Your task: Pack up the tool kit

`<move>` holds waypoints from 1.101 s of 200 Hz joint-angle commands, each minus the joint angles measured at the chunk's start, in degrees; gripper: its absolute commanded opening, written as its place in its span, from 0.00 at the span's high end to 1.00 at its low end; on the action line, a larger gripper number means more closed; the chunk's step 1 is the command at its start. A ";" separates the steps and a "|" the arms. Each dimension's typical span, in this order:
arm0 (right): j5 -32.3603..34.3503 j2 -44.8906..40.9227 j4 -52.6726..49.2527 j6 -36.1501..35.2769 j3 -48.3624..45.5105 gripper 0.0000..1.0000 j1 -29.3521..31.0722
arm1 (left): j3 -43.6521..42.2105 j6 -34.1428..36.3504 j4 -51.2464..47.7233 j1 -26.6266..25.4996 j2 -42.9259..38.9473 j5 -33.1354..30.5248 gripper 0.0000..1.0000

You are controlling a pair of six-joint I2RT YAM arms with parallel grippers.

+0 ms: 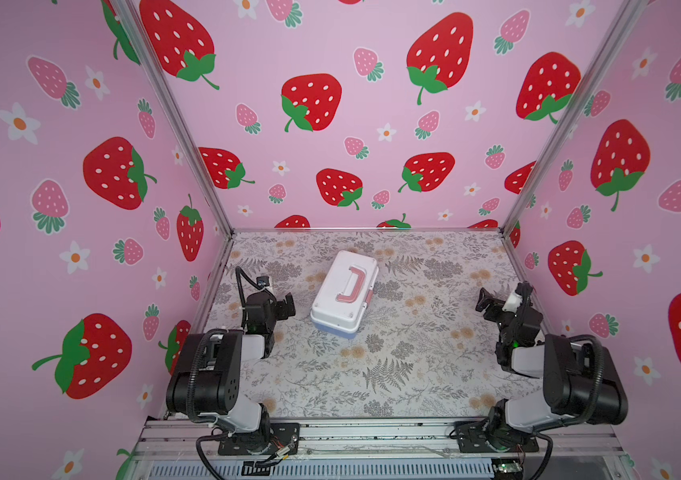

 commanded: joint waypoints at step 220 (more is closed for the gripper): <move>30.05 3.41 7.38 -13.41 -1.63 0.01 18.22 | 1.72 1.99 0.07 -1.44 0.03 -2.22 0.01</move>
